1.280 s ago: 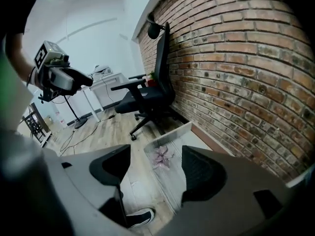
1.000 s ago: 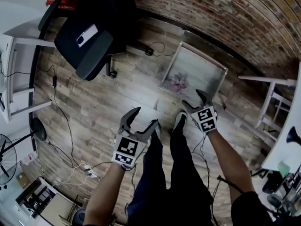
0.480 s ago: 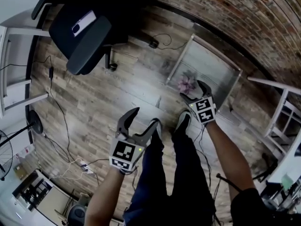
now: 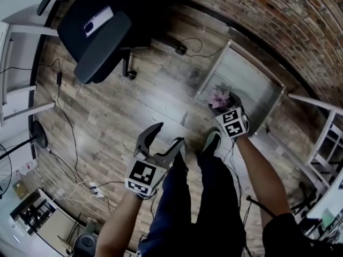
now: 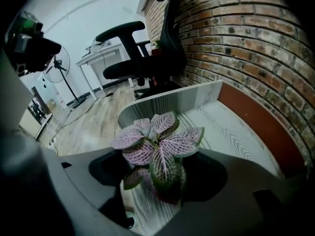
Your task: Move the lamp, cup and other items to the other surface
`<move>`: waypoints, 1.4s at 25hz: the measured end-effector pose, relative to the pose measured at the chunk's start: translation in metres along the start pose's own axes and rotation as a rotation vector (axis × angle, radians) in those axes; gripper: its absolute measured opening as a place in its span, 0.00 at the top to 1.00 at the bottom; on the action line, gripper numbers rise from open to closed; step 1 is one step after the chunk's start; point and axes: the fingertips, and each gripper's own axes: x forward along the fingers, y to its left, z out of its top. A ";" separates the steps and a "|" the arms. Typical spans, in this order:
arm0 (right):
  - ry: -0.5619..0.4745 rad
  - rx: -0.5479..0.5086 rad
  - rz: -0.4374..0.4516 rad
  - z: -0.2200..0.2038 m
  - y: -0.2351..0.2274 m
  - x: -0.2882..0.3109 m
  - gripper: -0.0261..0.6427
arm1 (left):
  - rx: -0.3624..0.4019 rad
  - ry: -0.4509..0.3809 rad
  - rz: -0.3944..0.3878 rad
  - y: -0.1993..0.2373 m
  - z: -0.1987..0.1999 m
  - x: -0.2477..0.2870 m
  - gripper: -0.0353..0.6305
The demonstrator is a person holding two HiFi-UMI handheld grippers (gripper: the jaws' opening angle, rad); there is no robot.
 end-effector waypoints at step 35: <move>-0.342 0.114 -0.367 0.182 0.097 -0.540 0.53 | 0.298 -0.280 -0.188 -0.155 0.247 -0.247 0.63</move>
